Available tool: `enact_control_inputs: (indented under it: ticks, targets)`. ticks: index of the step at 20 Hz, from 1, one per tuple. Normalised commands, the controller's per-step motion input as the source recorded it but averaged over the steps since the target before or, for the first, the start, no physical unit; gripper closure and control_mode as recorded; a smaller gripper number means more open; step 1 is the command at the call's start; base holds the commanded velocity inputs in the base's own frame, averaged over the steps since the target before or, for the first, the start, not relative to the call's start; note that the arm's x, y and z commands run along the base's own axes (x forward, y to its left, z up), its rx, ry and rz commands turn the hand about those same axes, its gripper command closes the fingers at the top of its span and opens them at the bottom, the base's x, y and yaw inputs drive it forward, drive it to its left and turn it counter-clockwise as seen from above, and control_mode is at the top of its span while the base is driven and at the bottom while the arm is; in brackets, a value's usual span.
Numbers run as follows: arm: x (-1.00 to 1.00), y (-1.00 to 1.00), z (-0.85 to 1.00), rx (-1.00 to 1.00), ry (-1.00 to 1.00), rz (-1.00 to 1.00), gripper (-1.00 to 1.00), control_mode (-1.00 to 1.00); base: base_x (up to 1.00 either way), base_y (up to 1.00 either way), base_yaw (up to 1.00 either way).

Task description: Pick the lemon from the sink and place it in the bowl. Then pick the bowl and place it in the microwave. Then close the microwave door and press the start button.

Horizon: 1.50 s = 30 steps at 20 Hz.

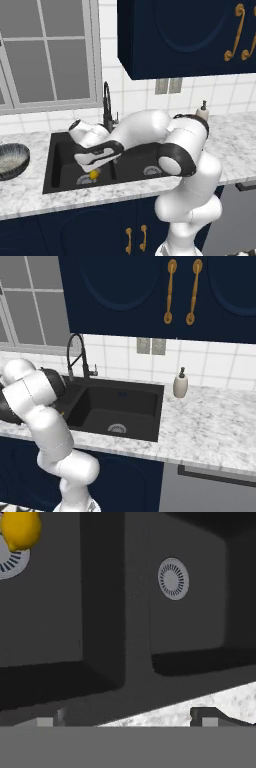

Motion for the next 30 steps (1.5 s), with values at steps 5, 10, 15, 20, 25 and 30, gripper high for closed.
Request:
enact_control_inputs:
  ticks: [5, 10, 15, 20, 25, 30]
  targets:
    - [0.11, 0.06, -0.61, -0.12, -0.06, -0.14, -1.0, -1.0, 0.0, 0.0, 0.0]
    - [0.35, 0.04, -0.3, -0.12, -0.07, -0.16, -1.0, -1.0, 0.0, 0.0, 0.0]
    - [0.51, 0.19, -0.36, -0.09, -0.11, -0.13, -1.0, -1.0, 0.0, 0.0, 0.0]
    - [0.49, 0.09, -0.3, 0.0, -0.09, -0.09, -1.0, -1.0, 0.0, 0.0, 0.0]
    - [0.3, 0.01, -0.57, 0.01, -0.07, -0.01, -1.0, -1.0, 0.0, 0.0, 0.0]
    - [0.34, 0.0, -0.66, 0.02, -0.08, 0.0, -1.0, -1.0, 0.0, 0.0, 0.0]
